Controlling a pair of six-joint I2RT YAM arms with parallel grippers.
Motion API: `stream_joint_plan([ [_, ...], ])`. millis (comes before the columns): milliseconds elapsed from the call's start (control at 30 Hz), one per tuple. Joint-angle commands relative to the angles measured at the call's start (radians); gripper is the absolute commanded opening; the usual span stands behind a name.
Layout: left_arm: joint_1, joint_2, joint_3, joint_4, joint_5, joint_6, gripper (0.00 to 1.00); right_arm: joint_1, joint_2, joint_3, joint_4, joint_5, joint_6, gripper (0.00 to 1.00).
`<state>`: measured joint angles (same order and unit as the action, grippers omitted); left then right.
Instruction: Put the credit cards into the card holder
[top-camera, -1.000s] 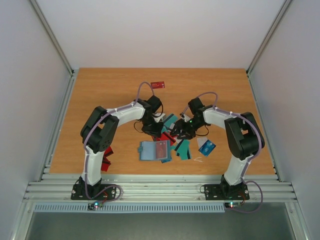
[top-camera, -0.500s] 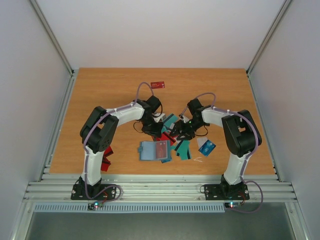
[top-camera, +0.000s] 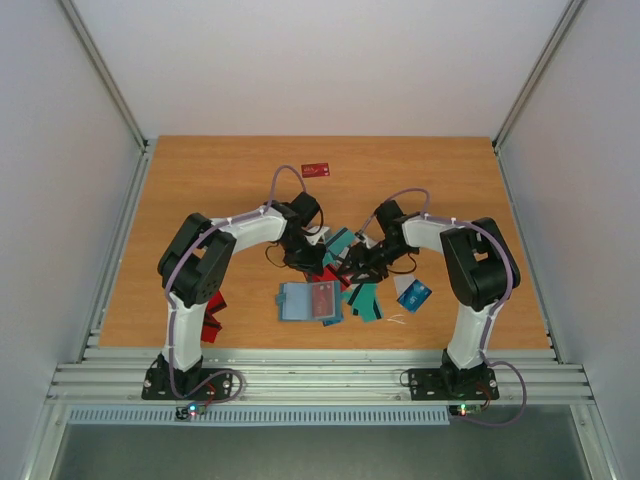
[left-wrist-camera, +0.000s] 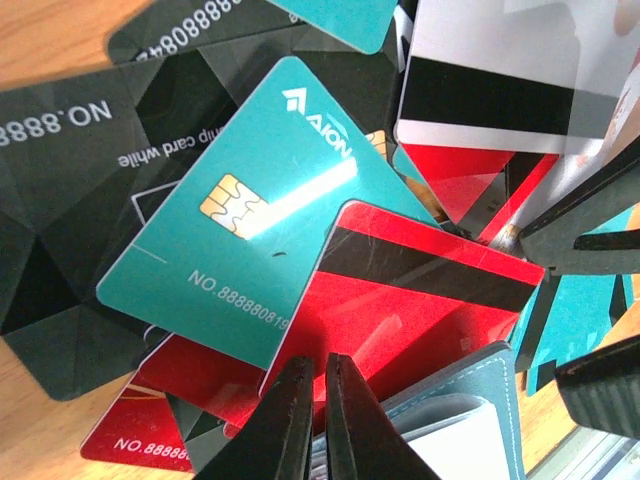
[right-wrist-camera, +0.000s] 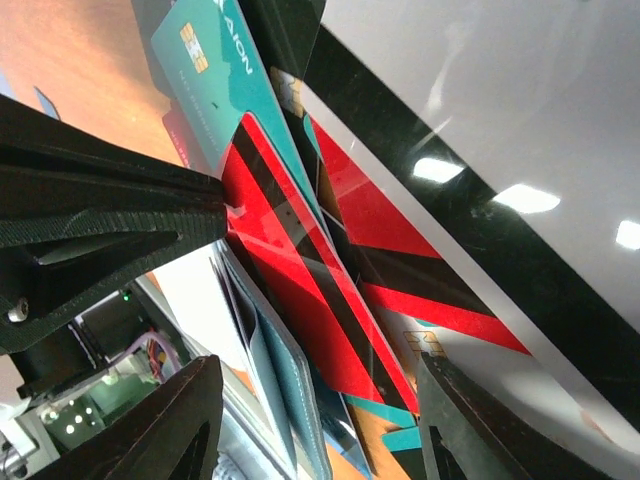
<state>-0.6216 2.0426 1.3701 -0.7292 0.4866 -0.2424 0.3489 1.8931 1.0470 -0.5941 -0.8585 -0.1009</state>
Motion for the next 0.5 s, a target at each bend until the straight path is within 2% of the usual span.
stream_joint_plan([
  [0,-0.009,0.051,-0.056,0.041,-0.047,-0.009,0.08,0.009,0.028,-0.024,0.015,-0.055,-0.035,0.53],
  [267,-0.009,0.051,-0.07,0.055,-0.041,-0.015,0.08,0.009,0.054,-0.04,0.094,-0.147,0.003,0.41],
  [467,-0.009,0.028,-0.075,0.06,-0.03,-0.026,0.07,0.009,0.061,-0.04,0.119,-0.161,0.026,0.38],
])
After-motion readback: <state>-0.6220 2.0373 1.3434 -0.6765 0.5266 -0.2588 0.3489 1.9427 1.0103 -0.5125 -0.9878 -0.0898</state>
